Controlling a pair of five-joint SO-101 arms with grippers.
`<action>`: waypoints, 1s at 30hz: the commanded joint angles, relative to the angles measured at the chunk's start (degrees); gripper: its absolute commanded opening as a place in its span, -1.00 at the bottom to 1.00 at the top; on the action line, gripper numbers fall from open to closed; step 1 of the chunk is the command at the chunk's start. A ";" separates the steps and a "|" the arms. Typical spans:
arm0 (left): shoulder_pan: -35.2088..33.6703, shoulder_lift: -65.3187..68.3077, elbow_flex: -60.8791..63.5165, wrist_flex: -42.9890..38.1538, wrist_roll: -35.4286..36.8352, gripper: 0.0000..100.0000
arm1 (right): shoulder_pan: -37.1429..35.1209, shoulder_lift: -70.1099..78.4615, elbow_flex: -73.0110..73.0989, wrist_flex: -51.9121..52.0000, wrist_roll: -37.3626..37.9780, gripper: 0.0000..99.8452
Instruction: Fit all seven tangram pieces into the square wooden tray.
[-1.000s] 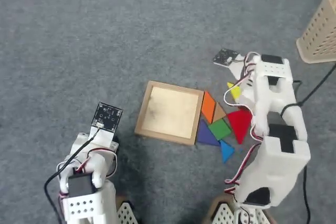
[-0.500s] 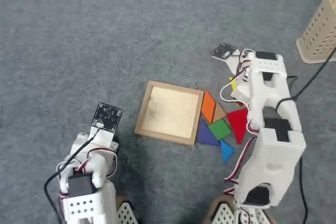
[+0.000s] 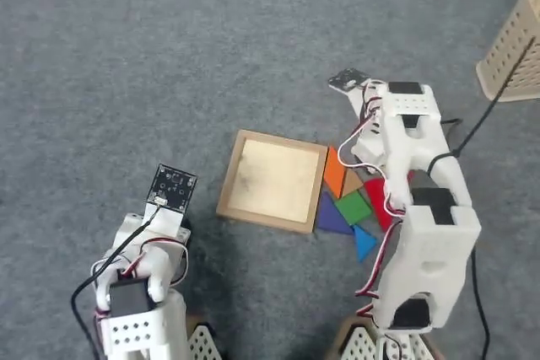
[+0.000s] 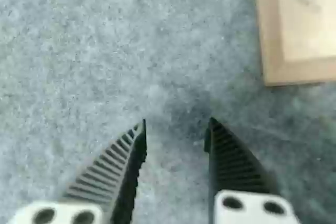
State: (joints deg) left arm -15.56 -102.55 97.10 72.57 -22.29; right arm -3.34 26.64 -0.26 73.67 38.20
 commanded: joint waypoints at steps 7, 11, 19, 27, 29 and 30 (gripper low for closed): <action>0.00 -0.62 -0.40 0.18 0.35 -0.65 | 0.75 0.40 -3.16 -1.80 1.49 -0.35; 0.00 -0.62 -0.40 0.18 0.35 -0.65 | 0.75 1.98 -3.16 -1.98 1.41 -0.36; 0.00 -0.62 -0.40 0.18 0.35 -0.65 | 2.15 2.51 -3.08 -2.07 1.14 -0.63; 0.00 -0.62 -0.40 0.18 0.35 -0.65 | 3.21 -0.13 -4.57 -0.84 1.05 -0.57; 0.00 -0.62 -0.40 0.18 0.35 -0.65 | 3.03 -2.95 -5.36 1.36 0.26 -0.48; 0.00 -0.62 -0.40 0.18 0.35 -0.65 | 2.86 -4.70 -5.54 2.77 0.26 -0.43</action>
State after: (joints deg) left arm -15.56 -102.55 97.10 72.57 -22.29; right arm -0.97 28.57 -2.99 73.05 39.16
